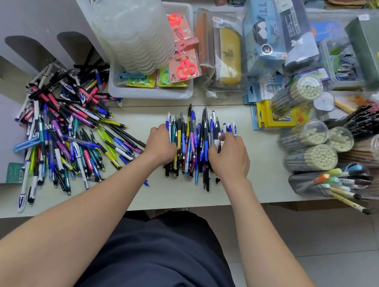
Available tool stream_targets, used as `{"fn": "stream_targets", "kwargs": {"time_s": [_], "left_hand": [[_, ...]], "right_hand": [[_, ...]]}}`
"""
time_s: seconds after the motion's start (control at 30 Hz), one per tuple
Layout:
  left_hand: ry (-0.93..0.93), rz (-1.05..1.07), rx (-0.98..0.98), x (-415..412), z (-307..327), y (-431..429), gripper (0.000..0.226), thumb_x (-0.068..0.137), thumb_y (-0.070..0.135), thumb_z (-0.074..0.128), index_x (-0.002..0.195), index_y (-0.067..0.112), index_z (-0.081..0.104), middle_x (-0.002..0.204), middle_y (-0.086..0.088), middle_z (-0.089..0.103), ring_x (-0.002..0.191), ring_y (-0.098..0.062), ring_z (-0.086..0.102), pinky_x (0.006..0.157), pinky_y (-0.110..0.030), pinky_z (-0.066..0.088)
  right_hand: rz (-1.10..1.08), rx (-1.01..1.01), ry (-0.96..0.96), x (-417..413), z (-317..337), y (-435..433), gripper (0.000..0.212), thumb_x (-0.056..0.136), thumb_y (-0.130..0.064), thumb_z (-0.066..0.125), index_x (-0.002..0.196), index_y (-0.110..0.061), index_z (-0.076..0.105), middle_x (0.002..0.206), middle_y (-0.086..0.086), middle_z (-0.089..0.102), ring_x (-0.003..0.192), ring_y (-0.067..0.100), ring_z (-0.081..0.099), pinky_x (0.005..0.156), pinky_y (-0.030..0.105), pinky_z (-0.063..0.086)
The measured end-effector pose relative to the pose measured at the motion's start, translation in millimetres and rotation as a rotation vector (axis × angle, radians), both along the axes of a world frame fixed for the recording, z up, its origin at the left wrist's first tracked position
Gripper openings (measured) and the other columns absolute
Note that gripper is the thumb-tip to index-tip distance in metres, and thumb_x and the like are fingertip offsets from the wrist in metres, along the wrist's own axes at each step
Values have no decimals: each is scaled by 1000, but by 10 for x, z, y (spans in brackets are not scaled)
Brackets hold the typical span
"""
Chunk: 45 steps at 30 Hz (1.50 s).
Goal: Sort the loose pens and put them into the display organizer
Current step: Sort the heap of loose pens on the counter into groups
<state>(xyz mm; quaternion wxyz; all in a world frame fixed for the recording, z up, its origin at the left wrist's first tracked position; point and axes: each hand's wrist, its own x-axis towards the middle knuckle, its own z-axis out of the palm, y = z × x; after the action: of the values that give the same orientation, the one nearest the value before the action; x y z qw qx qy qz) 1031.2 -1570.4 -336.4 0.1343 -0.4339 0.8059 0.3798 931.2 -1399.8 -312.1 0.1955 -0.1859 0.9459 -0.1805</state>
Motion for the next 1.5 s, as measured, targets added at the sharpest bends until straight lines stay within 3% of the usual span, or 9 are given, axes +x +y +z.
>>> {"fn": "stream_targets", "kwargs": {"time_s": [0.1,0.2,0.4,0.63,0.77,0.97,1.2,1.33,1.5], "left_hand": [[5,-25,7,58,0,-41,39,94,-8,46,131,-1,52,126,-21,54,106,-35,57,78,-34,45],[9,-56,-42,181,23,-103,31,95,-7,46,123,-1,58,117,-23,62,102,-39,61,71,-34,44],[90,53,-124,612,167,-292,42,99,3,52,138,8,66,138,-13,68,124,-31,64,107,-42,51],[-17,265,-194,1315,166,-669,20,92,8,59,111,9,66,97,-11,69,92,-31,66,82,-44,58],[-208,8,-157,1567,186,-720,8,83,8,69,87,14,66,89,-7,68,87,-32,64,75,-39,57],[-370,-466,-278,1637,101,-715,22,83,8,80,99,21,71,106,-4,65,91,-30,70,72,-40,57],[-251,-673,-275,1533,143,-845,8,89,17,70,90,25,69,96,0,66,88,-29,68,67,-36,50],[-159,-772,-256,1468,277,-916,13,82,20,68,89,31,65,87,9,63,85,-21,63,64,-31,41],[-15,-858,-455,1370,234,-964,23,93,15,69,106,32,77,101,4,65,100,-25,60,78,-36,40]], "right_hand": [[84,-99,-2,53,-38,-37,34,102,-23,58,134,-13,63,128,7,61,117,25,59,94,38,52],[152,-224,-5,210,-5,-190,24,100,-17,56,120,-13,70,110,3,68,105,21,61,91,39,55],[366,-299,-191,676,76,-662,24,100,-16,59,118,-11,74,90,3,76,80,18,70,80,42,60],[572,-50,-136,1254,60,-1192,25,95,-14,65,118,-7,60,108,13,66,99,35,65,76,39,49],[499,158,-171,1399,24,-1322,14,96,-13,63,91,-12,50,92,14,58,95,39,68,71,36,45],[520,254,-117,1520,-129,-1302,12,96,-14,66,104,-11,58,100,12,62,97,36,69,68,35,42],[458,194,-71,1482,-285,-1229,20,97,-21,71,113,-11,64,103,10,65,87,30,66,67,34,44],[454,196,-57,1412,-315,-1230,11,96,-18,69,96,-11,61,95,6,52,77,27,55,66,34,42],[382,108,-136,1273,-350,-1212,13,90,-20,76,88,-10,68,81,5,65,77,27,65,65,34,51]]}}
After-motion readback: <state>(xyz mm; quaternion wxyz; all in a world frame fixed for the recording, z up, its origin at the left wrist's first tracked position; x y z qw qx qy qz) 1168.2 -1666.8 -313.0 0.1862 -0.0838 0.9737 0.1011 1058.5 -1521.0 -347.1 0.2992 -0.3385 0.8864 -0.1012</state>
